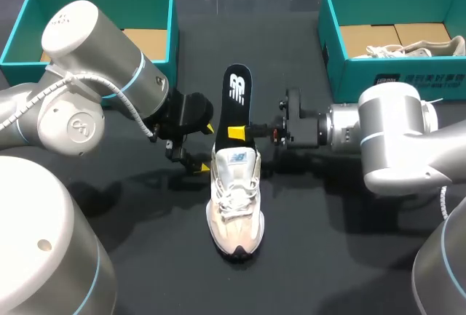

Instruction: Take the shoe out of the shoebox, open the shoe tongue, remove and reinsert the insole, then place the shoe into the shoebox

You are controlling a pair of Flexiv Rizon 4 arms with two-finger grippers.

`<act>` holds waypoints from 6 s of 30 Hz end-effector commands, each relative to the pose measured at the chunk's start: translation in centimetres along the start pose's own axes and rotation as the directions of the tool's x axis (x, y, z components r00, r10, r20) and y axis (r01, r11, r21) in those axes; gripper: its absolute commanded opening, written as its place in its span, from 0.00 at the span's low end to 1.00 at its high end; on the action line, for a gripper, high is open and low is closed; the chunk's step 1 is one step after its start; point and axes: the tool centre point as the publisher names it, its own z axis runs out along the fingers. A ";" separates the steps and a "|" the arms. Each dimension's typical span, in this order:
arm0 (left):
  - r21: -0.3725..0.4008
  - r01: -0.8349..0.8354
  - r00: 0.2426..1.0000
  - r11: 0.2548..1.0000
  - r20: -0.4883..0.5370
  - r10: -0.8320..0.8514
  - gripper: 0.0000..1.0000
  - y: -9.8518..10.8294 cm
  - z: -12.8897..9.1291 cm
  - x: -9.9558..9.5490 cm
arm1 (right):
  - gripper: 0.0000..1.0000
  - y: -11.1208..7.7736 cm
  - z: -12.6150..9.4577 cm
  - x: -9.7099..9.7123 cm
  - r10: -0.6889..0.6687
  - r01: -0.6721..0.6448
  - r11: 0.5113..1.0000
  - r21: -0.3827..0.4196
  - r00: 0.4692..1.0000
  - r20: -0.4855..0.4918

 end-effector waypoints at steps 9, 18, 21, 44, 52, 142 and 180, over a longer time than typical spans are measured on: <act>-0.002 0.000 1.000 1.000 0.002 0.000 1.00 0.0 0.0 0.1 | 0.00 -2.2 0.3 -0.3 0.060 -0.061 0.997 0.054 0.998 0.021; -0.002 0.000 1.000 1.000 0.002 0.000 1.00 0.0 0.0 0.1 | 0.00 -3.2 0.3 0.0 0.088 -0.092 0.993 0.075 0.994 0.063; -0.002 0.000 1.000 1.000 0.002 0.000 1.00 0.0 0.0 0.1 | 0.00 -3.4 0.3 0.1 0.092 -0.096 0.993 0.074 0.994 0.062; -0.002 0.000 1.000 1.000 0.002 0.000 1.00 0.0 0.0 0.1 | 0.22 0.0 0.6 1.0 -0.024 0.021 0.998 0.064 0.999 0.047; -0.002 0.000 1.000 1.000 0.002 0.000 1.00 0.0 0.0 0.1 | 0.23 1.2 0.2 1.0 -0.044 0.042 0.999 0.024 0.998 0.050; -0.002 0.000 1.000 1.000 0.002 0.000 1.00 0.0 0.0 0.1 | 0.00 -3.0 0.7 1.6 0.077 -0.078 0.995 0.054 0.997 0.032; -0.002 0.000 1.000 1.000 0.002 0.000 1.00 0.0 0.0 0.1 | 0.00 -0.1 1.1 0.7 0.022 -0.024 0.996 0.085 0.999 0.030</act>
